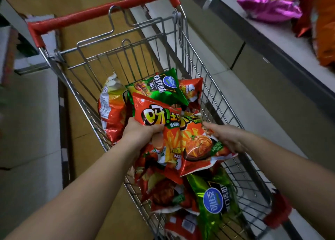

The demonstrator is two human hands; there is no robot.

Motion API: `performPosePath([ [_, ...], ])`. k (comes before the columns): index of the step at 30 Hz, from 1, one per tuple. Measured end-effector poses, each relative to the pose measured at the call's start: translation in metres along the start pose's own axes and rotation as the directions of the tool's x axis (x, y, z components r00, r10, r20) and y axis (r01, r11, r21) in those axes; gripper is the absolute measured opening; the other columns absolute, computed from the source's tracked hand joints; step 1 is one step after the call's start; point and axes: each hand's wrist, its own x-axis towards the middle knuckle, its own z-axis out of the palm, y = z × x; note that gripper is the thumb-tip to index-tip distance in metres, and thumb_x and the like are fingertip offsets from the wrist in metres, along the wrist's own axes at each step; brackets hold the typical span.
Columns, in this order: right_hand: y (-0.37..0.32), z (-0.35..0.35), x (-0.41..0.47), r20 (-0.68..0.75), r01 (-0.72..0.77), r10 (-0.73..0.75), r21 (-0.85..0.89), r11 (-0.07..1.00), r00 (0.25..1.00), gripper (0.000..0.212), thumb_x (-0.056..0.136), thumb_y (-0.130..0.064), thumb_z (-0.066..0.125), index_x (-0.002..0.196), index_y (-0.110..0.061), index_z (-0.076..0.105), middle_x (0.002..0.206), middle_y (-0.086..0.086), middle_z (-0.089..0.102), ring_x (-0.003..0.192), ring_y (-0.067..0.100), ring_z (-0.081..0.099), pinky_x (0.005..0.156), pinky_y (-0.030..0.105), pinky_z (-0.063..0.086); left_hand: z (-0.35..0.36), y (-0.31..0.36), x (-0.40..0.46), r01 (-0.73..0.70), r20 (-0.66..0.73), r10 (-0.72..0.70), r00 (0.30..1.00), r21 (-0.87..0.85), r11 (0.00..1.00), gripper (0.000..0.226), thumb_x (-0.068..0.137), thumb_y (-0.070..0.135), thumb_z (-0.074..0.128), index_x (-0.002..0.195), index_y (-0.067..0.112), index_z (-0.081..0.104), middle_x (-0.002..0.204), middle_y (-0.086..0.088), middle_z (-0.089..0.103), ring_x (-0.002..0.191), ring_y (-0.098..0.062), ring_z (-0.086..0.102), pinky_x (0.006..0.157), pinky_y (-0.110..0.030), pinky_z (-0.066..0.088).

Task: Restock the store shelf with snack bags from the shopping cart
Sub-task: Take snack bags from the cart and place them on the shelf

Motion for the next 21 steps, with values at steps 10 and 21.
performPosePath([
  [10, 0.005, 0.012, -0.022, 0.024, -0.061, 0.059, 0.081, 0.995, 0.998, 0.049, 0.077, -0.051, 0.065, 0.103, -0.010, 0.065, 0.091, 0.012, 0.072, 0.078, 0.026, 0.068, 0.071, 0.032, 0.054, 0.004, 0.013, -0.019, -0.035, 0.063, 0.031, 0.998, 0.069, 0.997, 0.059, 0.067, 0.022, 0.084, 0.118, 0.009, 0.057, 0.106, -0.010, 0.068, 0.088, -0.029, 0.068, 0.072, -0.038, 0.058],
  [21, -0.038, 0.007, -0.113, -0.547, 0.490, -0.379, 0.065, 0.870, 0.747, 0.059, 0.068, -0.042, 0.078, 0.115, -0.018, 0.051, 0.106, -0.002, 0.064, 0.096, 0.021, 0.063, 0.093, 0.038, 0.049, -0.010, 0.103, -0.064, -0.416, 0.021, 0.416, 0.909, -0.023, 0.909, 0.070, 0.071, 0.023, 0.082, 0.128, 0.016, 0.042, 0.114, -0.004, 0.063, 0.102, -0.026, 0.062, 0.092, -0.048, 0.051],
])
